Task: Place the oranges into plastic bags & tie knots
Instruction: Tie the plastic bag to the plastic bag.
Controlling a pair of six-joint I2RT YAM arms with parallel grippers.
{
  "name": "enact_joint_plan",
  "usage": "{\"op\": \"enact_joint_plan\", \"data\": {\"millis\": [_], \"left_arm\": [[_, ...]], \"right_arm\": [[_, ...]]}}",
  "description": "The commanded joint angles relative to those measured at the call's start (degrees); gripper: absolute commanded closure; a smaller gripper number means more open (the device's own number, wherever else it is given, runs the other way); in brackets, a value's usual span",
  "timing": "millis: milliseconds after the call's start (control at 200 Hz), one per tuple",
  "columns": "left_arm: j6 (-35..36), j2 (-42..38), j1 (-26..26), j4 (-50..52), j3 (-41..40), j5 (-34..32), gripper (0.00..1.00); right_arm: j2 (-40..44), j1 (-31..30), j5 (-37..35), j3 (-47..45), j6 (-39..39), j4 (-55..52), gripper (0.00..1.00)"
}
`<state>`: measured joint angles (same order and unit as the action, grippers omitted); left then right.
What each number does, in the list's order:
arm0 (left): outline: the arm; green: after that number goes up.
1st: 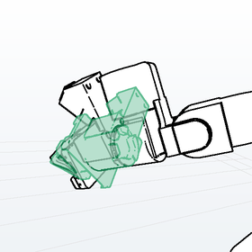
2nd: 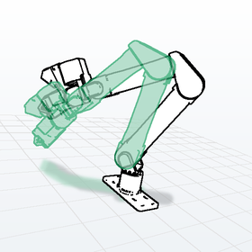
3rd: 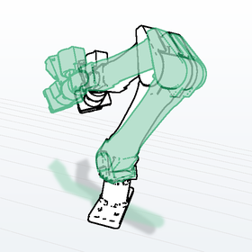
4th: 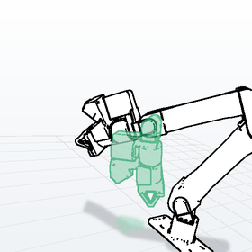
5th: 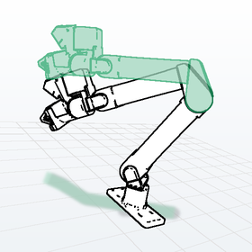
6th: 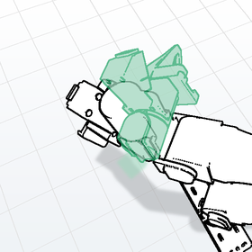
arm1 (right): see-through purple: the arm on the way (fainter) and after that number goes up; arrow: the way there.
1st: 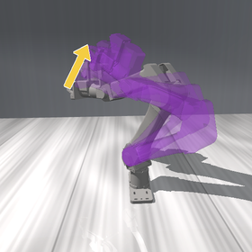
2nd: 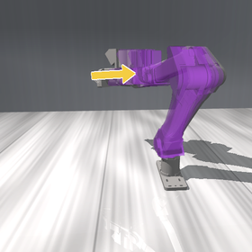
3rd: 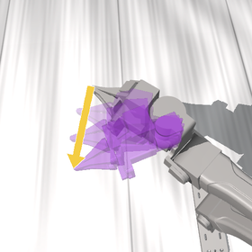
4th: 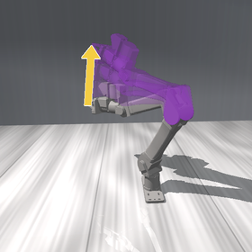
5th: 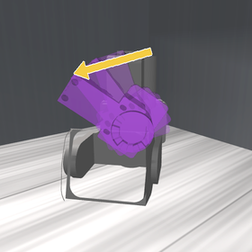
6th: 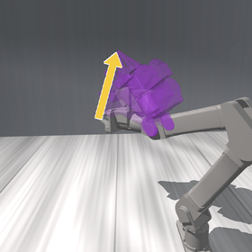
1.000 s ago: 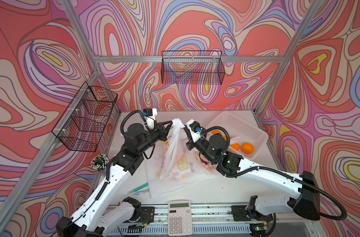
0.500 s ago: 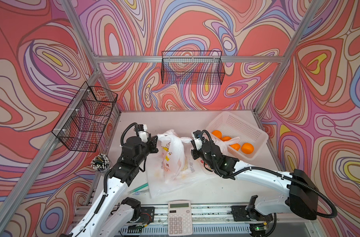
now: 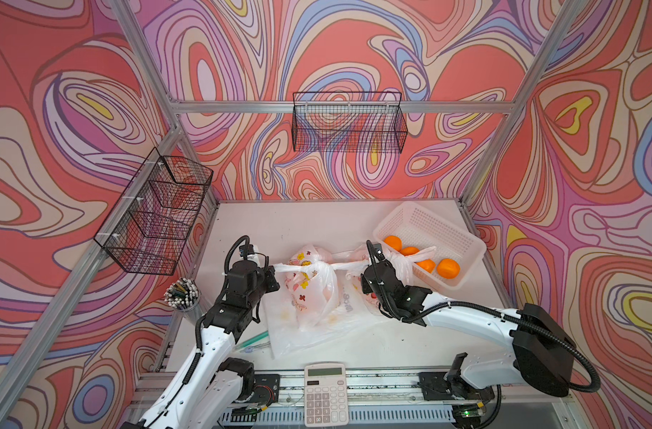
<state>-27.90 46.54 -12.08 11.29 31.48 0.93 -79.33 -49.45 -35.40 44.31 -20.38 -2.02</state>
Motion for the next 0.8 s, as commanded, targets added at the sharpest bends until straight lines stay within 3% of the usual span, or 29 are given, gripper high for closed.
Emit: {"op": "enact_joint_plan", "data": {"millis": [0, 225, 406, 511, 676, 791], "left_arm": [[-1.92, 0.19, 1.97, -0.83, -2.84, -5.72, 1.0], [-1.81, 0.49, 2.55, -2.64, -3.28, -3.32, 1.0], [-2.35, 1.78, 2.55, -6.02, -0.12, 5.75, 1.0], [-2.95, 1.3, 2.5, -6.37, -0.06, 6.21, 1.0], [-3.21, 0.48, 2.52, -6.37, 0.75, 7.6, 1.0], [-3.69, 0.82, 2.5, -7.06, 0.95, 8.39, 1.0]], "right_arm": [[-0.98, 2.02, -7.25, -1.42, -2.58, -4.85, 1.0], [-0.06, 2.36, -5.45, -1.26, -0.56, -2.79, 1.0], [6.07, 2.43, 17.01, -3.94, 11.65, 11.96, 1.0], [8.2, 2.48, 23.02, -1.85, 19.88, 7.9, 0.64], [11.21, 3.13, 34.1, 0.29, 34.27, -1.76, 0.16], [7.68, 3.15, 37.02, 4.04, 41.15, -7.5, 0.06]]}}
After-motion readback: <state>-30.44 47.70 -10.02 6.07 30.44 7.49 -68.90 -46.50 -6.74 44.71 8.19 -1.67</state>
